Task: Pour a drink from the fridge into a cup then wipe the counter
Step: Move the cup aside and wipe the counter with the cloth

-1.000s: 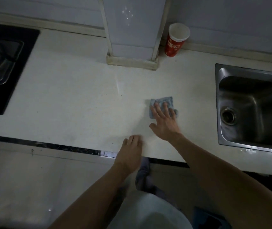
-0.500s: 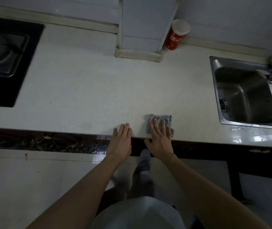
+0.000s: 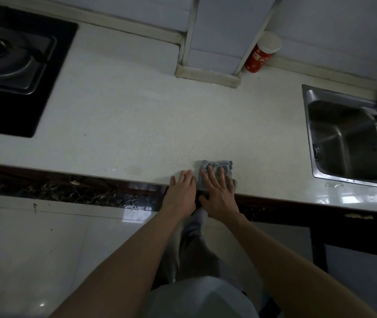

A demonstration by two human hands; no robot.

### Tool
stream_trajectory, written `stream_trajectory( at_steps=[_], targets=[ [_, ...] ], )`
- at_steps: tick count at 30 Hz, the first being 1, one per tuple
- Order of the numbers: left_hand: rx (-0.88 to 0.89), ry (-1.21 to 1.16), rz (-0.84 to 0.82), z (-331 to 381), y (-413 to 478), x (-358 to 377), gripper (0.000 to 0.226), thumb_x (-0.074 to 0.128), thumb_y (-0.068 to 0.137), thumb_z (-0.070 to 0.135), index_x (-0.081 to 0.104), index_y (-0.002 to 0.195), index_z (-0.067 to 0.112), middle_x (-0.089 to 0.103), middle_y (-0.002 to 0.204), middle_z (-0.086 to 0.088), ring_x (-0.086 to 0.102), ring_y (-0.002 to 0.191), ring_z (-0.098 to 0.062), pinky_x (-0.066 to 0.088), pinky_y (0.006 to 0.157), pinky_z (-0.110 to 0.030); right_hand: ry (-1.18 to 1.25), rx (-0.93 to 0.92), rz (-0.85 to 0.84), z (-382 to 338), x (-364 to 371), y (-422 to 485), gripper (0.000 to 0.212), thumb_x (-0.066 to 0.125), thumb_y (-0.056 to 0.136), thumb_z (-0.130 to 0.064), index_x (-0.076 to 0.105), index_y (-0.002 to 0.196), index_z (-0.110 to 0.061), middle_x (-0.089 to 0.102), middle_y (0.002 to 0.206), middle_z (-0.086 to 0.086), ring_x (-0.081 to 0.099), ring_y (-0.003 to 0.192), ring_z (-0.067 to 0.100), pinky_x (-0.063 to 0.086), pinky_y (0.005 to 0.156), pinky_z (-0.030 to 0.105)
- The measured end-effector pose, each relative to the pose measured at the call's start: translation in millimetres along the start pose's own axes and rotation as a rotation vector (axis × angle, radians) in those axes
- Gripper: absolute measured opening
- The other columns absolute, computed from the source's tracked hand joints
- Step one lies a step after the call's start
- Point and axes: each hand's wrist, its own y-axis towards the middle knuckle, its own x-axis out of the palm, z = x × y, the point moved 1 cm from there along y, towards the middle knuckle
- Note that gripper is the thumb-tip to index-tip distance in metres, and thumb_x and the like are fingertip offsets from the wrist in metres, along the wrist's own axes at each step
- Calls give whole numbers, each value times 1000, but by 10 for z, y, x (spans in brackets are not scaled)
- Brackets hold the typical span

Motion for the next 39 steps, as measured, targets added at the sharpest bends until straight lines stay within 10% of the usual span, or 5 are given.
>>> stream_trajectory(
  at_steps=[10, 33, 39],
  targets=[
    [28, 152, 12, 70, 192, -219, 52, 49, 92, 19, 40, 140, -1, 32, 146, -19, 34, 131, -34, 39, 102, -53, -24, 4, -38, 280, -571, 1075, 77, 43, 95, -47, -1, 155, -28, -11, 163, 0, -17, 147, 32, -8, 118, 52],
    [4, 97, -190, -36, 613, -616, 57, 49, 93, 8, 32, 147, -3, 14, 158, -21, 21, 144, -35, 33, 109, -62, 103, 282, -18, 61, -1497, 2755, 74, 36, 96, -47, -2, 154, -23, -12, 162, 5, -15, 147, 34, -5, 119, 54],
    [-8, -42, -177, -116, 607, -588, 52, 45, 97, 10, 36, 148, 3, 13, 161, -14, 16, 147, -30, 29, 114, -59, 43, 18, -79, -549, -1314, 2974, 79, 35, 94, -51, -4, 155, -20, -14, 162, 1, -21, 146, 33, -11, 118, 50]
  ],
)
